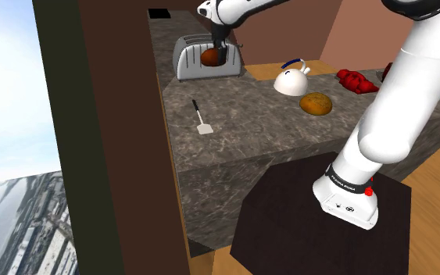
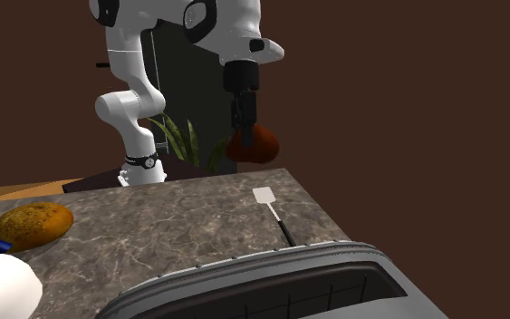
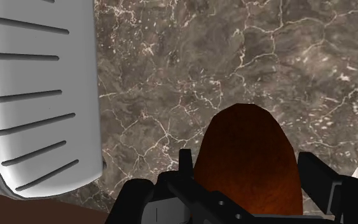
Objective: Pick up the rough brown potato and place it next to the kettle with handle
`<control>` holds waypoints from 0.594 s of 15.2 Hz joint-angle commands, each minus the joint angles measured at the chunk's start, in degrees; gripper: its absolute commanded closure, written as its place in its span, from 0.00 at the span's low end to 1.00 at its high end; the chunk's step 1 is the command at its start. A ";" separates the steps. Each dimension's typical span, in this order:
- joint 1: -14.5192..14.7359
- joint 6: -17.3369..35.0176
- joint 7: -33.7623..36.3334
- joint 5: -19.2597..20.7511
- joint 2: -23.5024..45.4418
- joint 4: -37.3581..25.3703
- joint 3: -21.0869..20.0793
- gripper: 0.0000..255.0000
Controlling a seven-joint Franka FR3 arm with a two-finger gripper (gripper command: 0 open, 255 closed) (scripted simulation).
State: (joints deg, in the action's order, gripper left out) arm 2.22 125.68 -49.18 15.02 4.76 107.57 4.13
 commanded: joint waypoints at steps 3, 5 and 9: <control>0.05 -3.09 -0.83 -0.48 -0.45 -2.70 -0.08 1.00; 0.07 -4.53 -1.18 -0.67 -0.66 -3.96 -0.11 1.00; -1.00 -4.46 -3.39 -1.03 -3.66 -1.37 0.80 1.00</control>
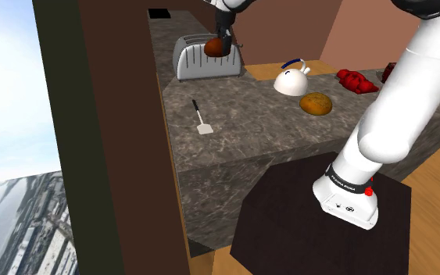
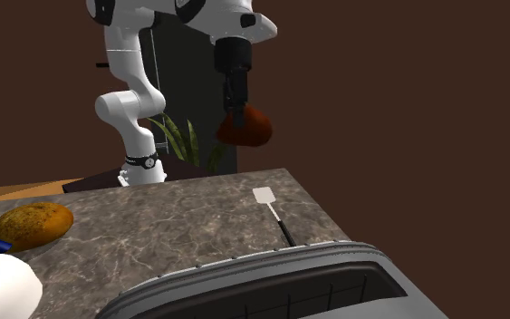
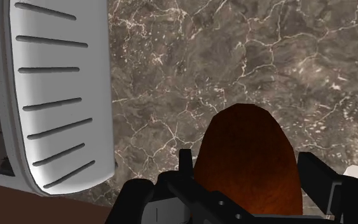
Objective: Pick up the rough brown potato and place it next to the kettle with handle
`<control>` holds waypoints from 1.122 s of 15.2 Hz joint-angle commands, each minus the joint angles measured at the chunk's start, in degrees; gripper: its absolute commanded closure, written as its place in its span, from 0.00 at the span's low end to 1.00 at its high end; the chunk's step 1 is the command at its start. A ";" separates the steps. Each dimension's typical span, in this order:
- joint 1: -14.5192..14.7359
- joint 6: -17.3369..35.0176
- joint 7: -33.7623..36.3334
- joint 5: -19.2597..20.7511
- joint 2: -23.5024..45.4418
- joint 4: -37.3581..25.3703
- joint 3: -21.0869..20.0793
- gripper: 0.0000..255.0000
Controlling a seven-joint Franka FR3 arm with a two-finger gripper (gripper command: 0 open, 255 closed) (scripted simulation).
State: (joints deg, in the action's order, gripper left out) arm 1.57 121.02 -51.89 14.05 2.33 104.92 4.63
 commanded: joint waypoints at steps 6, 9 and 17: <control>-3.52 3.12 -7.07 -0.49 -8.78 10.37 3.75 1.00; -5.04 4.18 -10.55 -0.57 -12.00 13.95 5.82 1.00; -9.14 6.04 -20.70 -0.46 -18.70 20.58 12.20 1.00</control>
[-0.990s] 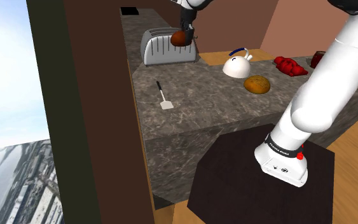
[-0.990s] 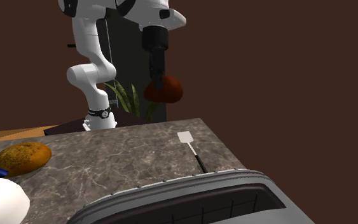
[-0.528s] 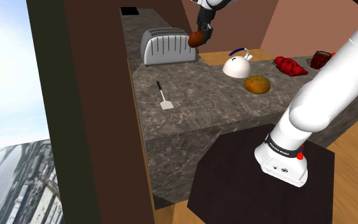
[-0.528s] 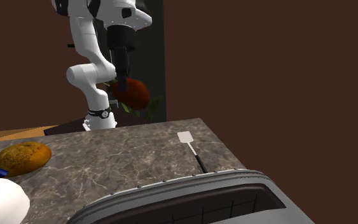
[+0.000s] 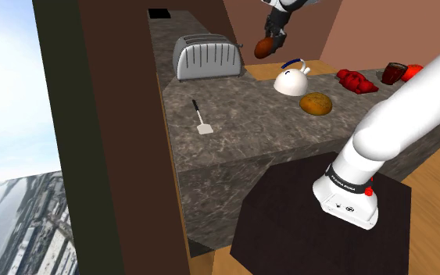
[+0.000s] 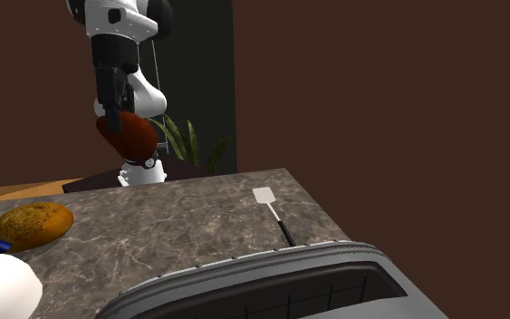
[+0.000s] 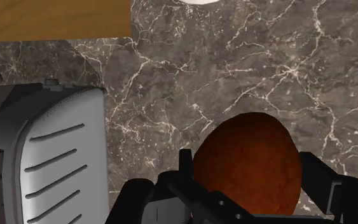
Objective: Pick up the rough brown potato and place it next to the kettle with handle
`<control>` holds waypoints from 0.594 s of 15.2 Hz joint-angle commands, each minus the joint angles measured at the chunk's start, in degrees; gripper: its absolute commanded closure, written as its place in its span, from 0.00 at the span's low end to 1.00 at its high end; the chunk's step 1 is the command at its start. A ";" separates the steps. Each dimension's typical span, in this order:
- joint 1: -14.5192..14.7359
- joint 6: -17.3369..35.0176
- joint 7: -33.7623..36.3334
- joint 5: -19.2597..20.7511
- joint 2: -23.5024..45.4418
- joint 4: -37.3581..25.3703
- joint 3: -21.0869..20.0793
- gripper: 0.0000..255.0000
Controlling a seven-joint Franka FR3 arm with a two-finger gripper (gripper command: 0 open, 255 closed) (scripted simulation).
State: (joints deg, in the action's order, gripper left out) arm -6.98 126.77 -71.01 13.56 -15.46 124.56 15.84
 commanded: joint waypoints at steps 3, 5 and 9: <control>-2.05 0.70 -5.68 0.10 -2.63 2.34 3.72 1.00; -2.98 0.91 -8.50 0.11 -3.52 2.95 5.66 1.00; -4.69 1.20 -14.36 -0.06 -4.62 3.38 9.75 1.00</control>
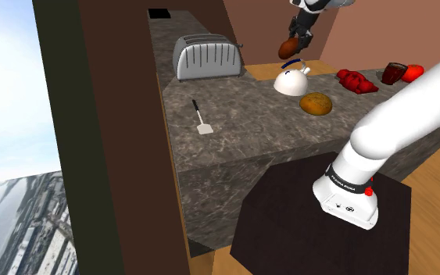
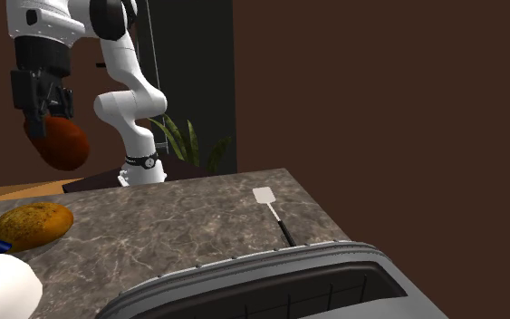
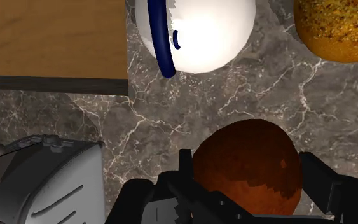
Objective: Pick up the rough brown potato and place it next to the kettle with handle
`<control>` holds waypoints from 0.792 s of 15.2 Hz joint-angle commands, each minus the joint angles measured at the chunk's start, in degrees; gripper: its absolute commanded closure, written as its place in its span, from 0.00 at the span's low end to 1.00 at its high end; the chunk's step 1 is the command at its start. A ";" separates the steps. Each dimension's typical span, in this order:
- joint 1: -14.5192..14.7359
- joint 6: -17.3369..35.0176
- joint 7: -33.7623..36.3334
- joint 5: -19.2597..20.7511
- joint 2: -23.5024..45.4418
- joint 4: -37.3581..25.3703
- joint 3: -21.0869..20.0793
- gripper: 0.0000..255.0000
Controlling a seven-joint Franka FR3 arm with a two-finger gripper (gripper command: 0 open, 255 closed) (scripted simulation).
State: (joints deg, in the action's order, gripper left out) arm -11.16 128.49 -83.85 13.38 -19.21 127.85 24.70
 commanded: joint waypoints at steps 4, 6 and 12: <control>-1.96 -0.38 -7.70 -0.48 -1.03 -0.51 5.28 1.00; -2.50 -0.36 -10.92 -0.99 -0.74 -1.20 7.64 1.00; -3.35 -0.55 -21.26 -3.90 1.77 -4.80 15.34 1.00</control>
State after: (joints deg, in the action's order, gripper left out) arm -14.48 128.13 -103.19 10.17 -18.06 123.98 38.71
